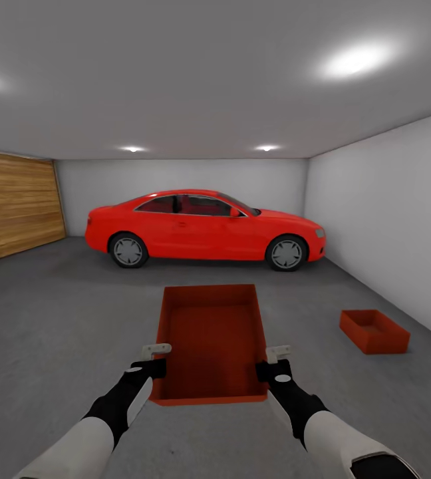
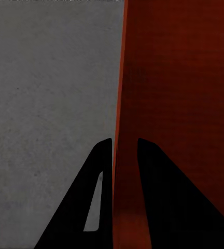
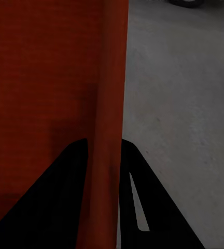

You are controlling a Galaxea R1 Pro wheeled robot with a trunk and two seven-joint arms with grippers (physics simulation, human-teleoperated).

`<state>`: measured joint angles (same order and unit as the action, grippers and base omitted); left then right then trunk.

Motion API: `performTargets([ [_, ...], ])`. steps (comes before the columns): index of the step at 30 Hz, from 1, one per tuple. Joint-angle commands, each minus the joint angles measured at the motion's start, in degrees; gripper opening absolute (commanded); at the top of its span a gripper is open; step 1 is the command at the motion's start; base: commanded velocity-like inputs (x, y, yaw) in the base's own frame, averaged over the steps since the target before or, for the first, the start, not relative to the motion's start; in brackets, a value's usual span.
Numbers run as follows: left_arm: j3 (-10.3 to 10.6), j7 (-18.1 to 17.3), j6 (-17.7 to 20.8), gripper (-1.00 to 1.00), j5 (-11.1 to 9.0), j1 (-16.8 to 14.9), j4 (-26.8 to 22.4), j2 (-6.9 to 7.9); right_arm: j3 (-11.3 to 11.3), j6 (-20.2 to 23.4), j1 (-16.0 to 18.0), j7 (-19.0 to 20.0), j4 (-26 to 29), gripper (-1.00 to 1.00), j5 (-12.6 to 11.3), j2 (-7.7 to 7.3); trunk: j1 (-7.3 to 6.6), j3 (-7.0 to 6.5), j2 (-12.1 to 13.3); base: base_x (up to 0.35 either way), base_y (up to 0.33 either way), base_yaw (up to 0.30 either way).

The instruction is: Move the two storage containers from the living room to the garage. In the garage, place one container on the floor and stack the other container on top of it (either order is fine).

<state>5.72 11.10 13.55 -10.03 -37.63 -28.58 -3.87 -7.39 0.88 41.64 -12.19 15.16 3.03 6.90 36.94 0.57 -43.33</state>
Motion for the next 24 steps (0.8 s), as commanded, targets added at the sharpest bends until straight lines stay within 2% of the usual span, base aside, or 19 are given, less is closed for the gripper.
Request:
performTargets([
  [1,-0.2,0.9,0.1,-1.00,0.5,0.0,-1.4,0.09,1.0,0.0,0.0,-0.9,-0.2,-1.00,0.1,-0.04,0.05,0.06,-0.1,0.321,0.067,0.000],
  [15,-0.1,0.9,0.2,-1.00,0.5,0.0,-1.3,0.06,0.9,-0.1,0.0,-0.9,-0.2,-1.00,0.1,-0.04,0.05,0.06,-0.1,0.321,0.076,0.000],
  [24,-0.1,0.9,0.2,-1.00,0.5,0.0,-1.3,0.09,0.9,-0.1,0.0,-0.9,-0.2,-1.00,0.1,-0.04,0.05,0.06,-0.1,0.322,0.007,0.000],
])
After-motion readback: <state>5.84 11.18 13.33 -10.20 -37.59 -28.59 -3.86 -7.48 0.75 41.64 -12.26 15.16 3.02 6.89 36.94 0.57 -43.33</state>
